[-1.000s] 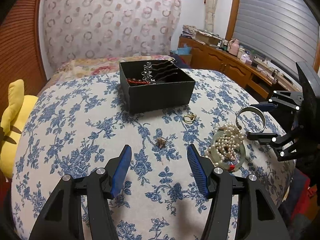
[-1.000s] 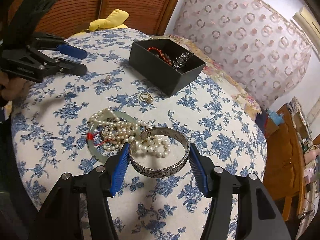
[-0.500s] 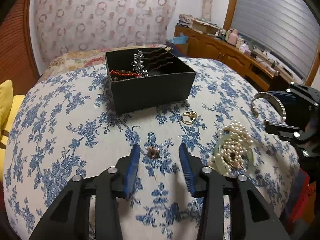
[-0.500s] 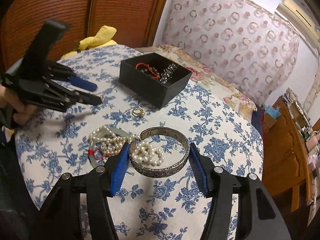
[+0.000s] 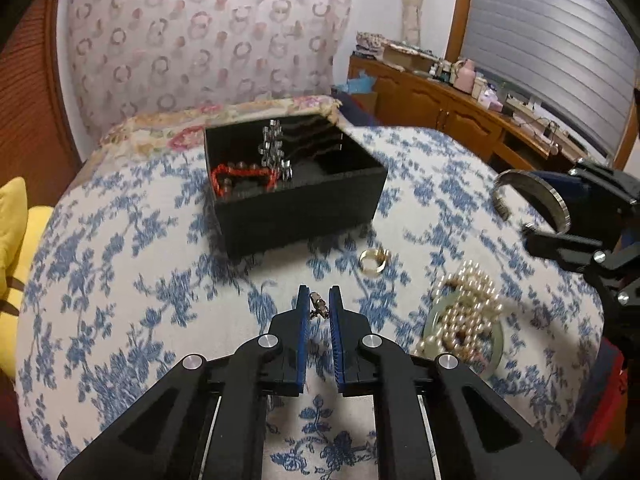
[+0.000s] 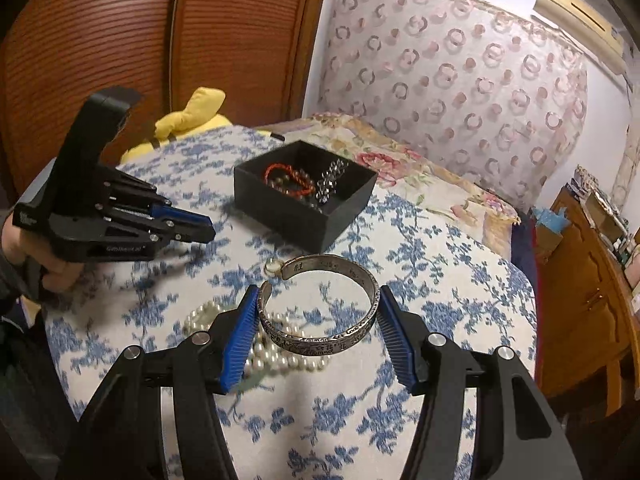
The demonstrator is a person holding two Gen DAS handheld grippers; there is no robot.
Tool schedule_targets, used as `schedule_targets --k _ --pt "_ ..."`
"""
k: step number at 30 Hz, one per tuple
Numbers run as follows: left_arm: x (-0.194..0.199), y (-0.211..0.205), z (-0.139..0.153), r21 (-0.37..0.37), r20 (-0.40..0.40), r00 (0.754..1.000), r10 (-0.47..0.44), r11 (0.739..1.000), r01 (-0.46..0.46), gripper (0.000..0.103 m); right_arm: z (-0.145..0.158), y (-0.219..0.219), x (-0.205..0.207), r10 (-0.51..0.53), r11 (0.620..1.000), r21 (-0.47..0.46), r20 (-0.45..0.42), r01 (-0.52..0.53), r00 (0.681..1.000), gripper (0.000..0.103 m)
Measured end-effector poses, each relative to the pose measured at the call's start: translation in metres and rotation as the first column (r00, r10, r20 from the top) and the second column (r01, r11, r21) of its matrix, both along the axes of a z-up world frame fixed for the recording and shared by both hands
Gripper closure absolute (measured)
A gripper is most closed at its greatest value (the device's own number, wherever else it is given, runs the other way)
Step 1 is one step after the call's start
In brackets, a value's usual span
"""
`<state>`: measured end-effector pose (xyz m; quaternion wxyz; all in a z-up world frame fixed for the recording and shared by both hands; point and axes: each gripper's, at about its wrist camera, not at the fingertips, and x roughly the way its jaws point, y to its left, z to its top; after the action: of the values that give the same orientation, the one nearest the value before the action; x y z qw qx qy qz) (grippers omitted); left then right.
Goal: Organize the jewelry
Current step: 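Carry the earring with the left tool while the right tool lowers the bangle into the black box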
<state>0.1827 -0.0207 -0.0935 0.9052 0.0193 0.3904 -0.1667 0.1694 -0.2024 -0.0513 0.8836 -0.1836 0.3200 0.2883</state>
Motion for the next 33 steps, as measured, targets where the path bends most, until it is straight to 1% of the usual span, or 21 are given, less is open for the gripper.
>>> schedule_targets --k 8,14,18,24,31,32,33 --pt "0.014 0.006 0.024 -0.016 0.048 0.999 0.011 1.0 -0.01 0.094 0.0 0.016 0.024 0.01 0.999 0.039 -0.004 -0.01 1.0 0.042" --pt "0.029 0.028 0.048 -0.055 0.072 0.997 0.04 0.998 -0.036 0.094 0.0 0.027 0.046 0.023 0.998 0.059 -0.008 -0.022 1.0 0.042" --pt "0.042 0.035 0.057 -0.048 0.087 0.995 0.054 0.998 -0.05 0.094 -0.004 0.036 0.065 0.026 0.996 0.083 -0.026 -0.024 0.999 0.042" --pt "0.064 0.036 0.059 -0.05 0.09 0.994 0.058 0.997 -0.054 0.094 -0.011 0.048 0.094 0.036 0.994 0.109 -0.06 -0.029 0.998 0.042" --pt "0.091 0.031 0.05 -0.056 0.068 0.996 0.053 0.997 -0.049 0.094 -0.017 0.062 0.12 0.046 0.99 0.135 -0.09 -0.033 0.995 0.041" --pt "0.093 0.03 0.049 -0.055 0.066 0.996 0.052 0.997 -0.049 0.094 -0.018 0.062 0.121 0.049 0.99 0.137 -0.092 -0.036 0.995 0.041" --pt "0.095 0.03 0.048 -0.054 0.064 0.997 0.051 0.997 -0.047 0.094 -0.018 0.063 0.122 0.052 0.989 0.142 -0.089 -0.038 0.995 0.036"
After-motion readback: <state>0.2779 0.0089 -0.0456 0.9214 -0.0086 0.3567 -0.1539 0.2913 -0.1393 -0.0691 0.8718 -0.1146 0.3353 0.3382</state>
